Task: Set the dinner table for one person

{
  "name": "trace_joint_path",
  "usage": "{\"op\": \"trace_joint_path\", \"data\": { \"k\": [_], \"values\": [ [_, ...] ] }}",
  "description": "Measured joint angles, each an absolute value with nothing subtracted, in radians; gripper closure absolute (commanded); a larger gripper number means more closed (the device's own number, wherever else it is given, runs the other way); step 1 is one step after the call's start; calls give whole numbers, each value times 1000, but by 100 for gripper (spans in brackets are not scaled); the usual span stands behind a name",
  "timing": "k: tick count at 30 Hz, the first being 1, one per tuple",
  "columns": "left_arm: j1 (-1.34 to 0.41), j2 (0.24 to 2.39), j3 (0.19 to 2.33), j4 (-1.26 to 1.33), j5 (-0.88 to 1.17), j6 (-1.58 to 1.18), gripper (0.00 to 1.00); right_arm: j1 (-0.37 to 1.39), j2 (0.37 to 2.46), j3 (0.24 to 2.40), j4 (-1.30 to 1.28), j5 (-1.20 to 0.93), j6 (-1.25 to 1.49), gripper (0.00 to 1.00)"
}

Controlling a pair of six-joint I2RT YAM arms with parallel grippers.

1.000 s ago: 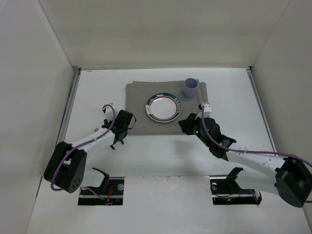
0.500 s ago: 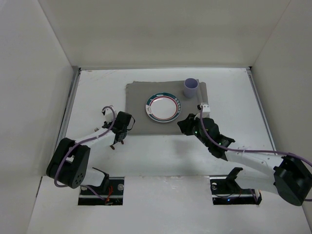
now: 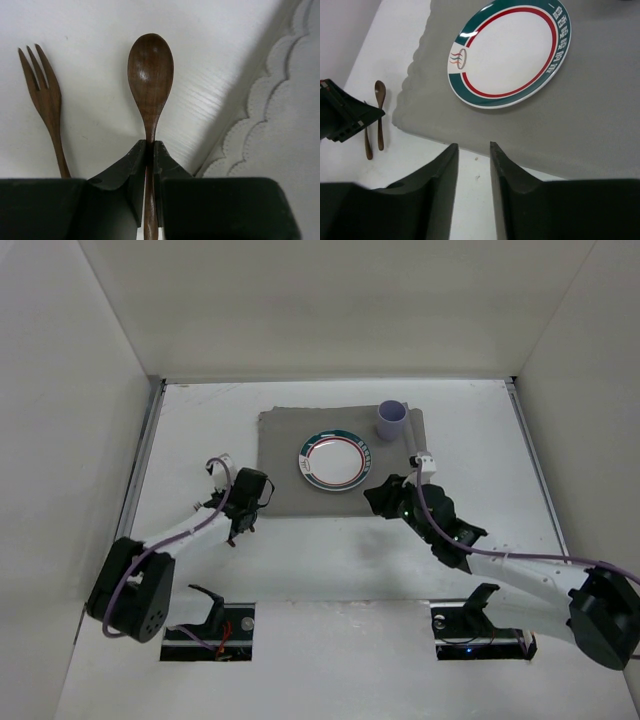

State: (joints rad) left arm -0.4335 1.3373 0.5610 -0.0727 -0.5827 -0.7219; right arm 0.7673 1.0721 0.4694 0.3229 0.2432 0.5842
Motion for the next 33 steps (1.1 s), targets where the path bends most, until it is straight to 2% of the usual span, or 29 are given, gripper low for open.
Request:
{"op": "trace_joint_path", "data": {
  "k": [5,10,17,26,33],
  "values": [
    [-471,1153,606,-162,-591,-711,96,760,1024,451,323,257,585,41],
    [-613,1149,775,-199,-599,-720,96,743,965,441,321,287,585,36],
    [-829,1470,1091,-114,-550,-737,96,658,810,435,260,364,607,34],
    [-931,1938,1498,-70,-458,-738,96,503,494,393,111,448,675,35],
    [-960,2153,1685,-83,-430,-753,96,501,504,388,81,472,685,35]
  ]
}}
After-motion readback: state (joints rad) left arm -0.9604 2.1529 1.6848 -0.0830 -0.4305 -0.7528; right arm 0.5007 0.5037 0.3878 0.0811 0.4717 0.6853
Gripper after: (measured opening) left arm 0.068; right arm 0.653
